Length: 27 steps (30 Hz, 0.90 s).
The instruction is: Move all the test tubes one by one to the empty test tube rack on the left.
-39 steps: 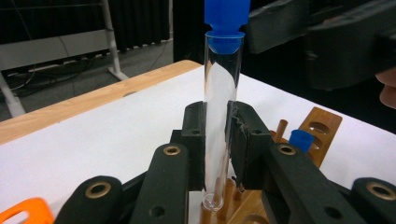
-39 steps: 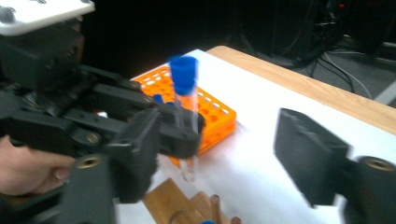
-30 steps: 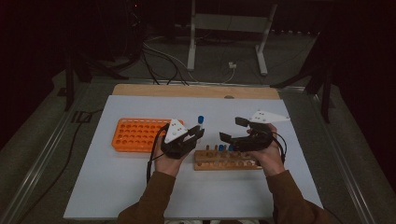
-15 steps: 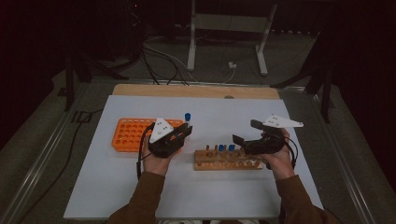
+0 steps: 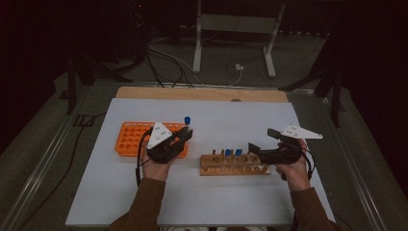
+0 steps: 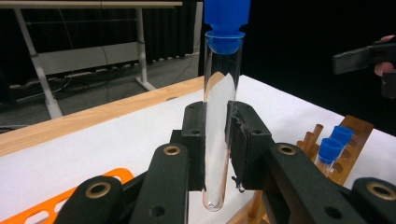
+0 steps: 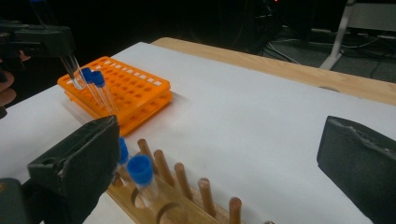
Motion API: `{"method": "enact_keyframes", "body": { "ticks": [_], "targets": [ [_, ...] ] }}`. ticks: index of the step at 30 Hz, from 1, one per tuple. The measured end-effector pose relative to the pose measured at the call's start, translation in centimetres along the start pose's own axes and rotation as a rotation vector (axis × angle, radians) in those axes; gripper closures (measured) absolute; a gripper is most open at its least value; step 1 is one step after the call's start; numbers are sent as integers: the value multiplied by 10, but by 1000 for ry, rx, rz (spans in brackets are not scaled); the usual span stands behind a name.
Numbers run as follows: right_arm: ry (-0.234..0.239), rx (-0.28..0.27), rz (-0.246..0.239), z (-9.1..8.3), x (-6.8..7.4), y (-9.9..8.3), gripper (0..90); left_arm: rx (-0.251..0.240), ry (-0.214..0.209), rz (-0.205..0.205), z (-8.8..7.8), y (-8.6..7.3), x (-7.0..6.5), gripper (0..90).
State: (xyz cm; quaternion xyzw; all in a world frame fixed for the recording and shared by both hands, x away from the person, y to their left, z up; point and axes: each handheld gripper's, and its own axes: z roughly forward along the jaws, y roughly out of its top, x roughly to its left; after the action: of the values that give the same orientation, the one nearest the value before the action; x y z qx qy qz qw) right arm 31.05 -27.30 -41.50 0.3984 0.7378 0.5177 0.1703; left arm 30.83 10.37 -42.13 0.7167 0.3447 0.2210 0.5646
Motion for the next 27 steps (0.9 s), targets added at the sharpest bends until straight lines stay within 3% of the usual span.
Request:
{"method": "enact_keyframes", "body": {
  "ticks": [6,12,23,27],
  "targets": [
    [-8,-9,20,-8,-5,-8,1,1,3,-6,-4,-1,4,781],
    [-7,-23,41,-12,-9,-10,1,2,-8,-44,-9,-3,12,781],
    [-1,-22,46,-11,-10,-14,1,9,18,-54,-18,-11,23,780],
    [1,-17,46,-10,-11,-16,1,14,9,-51,-18,-15,25,779]
  ]
}}
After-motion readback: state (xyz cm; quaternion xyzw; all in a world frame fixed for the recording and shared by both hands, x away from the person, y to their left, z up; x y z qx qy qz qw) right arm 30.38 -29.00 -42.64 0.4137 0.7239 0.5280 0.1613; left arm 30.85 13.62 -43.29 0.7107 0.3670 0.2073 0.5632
